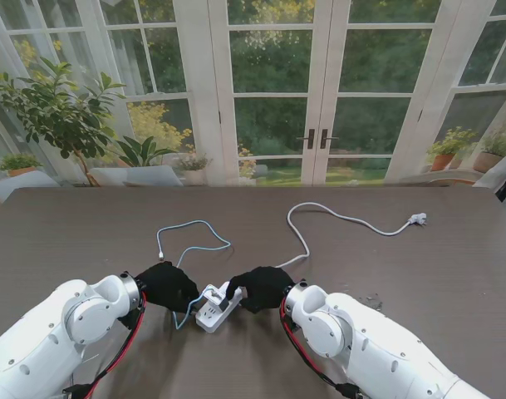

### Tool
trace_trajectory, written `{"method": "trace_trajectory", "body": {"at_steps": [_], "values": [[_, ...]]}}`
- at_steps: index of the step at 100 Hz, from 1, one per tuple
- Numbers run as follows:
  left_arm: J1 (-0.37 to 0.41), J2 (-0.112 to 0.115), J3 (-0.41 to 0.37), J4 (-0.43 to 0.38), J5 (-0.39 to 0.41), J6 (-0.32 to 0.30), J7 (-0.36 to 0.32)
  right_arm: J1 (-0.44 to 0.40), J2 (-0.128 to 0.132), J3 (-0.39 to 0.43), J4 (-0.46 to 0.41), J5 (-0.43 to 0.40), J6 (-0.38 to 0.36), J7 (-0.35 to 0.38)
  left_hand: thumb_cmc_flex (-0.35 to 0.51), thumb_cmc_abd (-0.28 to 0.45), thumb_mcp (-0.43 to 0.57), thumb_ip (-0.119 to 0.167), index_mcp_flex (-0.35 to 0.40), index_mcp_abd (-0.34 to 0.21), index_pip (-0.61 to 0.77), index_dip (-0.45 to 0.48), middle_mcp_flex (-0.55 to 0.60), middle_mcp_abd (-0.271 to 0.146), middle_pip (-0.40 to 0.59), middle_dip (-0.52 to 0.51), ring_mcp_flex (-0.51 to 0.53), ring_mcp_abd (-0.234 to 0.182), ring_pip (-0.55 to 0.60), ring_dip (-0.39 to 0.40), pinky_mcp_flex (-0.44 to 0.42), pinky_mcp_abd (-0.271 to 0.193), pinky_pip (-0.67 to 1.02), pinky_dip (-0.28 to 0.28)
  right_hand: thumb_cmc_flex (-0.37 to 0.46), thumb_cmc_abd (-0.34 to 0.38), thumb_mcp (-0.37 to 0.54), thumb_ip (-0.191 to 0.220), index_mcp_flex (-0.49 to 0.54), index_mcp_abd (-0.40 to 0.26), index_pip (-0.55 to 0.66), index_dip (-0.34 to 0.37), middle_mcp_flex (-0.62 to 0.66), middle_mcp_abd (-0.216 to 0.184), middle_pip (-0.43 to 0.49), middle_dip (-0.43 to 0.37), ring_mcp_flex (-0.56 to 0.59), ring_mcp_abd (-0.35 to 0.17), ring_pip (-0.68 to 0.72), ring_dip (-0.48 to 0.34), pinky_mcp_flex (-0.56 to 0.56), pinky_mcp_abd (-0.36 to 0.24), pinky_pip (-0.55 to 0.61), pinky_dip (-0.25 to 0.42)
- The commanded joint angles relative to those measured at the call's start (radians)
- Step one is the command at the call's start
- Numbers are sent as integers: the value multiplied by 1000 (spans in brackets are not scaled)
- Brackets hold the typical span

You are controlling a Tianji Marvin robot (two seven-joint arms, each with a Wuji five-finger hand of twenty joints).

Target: Set up the charging station

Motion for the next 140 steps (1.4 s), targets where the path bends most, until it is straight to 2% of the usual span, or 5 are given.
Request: {"method": "trace_trajectory", "body": {"at_steps": [1, 24, 61, 98, 140], "values": [[20, 1, -3, 14, 8, 10, -27, -23, -2, 8, -18, 10, 15, 15, 6, 7, -14, 40, -2, 12, -12, -2, -36, 74, -122, -97, -24, 40, -142, -85, -23, 25, -15, -8, -27, 38, -3, 28, -14, 160, -34, 6, 9, 4, -14, -17, 35, 27, 3, -782, 7, 15, 43, 21], [36, -1, -34, -8, 18, 24, -23, -69, -1, 67, -84, 30, 52, 18, 6, 12, -19, 41, -3, 11, -15, -1, -38, 72, -122, -101, -25, 40, -144, -87, -23, 26, -17, -10, -43, 84, -33, 60, -23, 162, -17, 17, 5, 20, -36, -66, 33, 40, -25, -793, 7, 37, 27, 20], [82, -11, -98, -65, 22, 77, 0, -121, -12, 142, -159, 71, 133, -3, 9, 20, -27, 45, -10, 12, -22, 0, -52, 69, -131, -111, -33, 35, -156, -96, -27, 26, -38, -21, -70, 82, -103, 52, -40, 149, -9, 61, -194, 62, -160, -202, -113, 109, -380, -902, -103, 136, -219, -45], [143, -37, -175, -130, -71, 134, 64, -149, -30, 193, -184, 122, 186, -44, 18, -17, 7, 40, -13, 18, -26, -1, -64, 59, -148, -137, -32, 1, -164, -107, -20, -11, -48, -37, -80, 71, -134, 44, -42, 145, -19, 83, -252, 73, -238, -304, -177, 131, -570, -965, -157, 154, -340, -87], [268, -85, -254, -282, -195, 313, 198, -258, -55, 320, -246, 293, 201, -100, 41, -49, 23, 29, -94, 59, -113, -62, -163, 82, -214, -245, -138, -28, -273, -213, -72, -62, -203, -196, -44, -80, -169, 13, -75, 165, -27, 91, -407, 83, -338, -430, -353, 114, -875, -1108, -237, 164, -593, -203]]}}
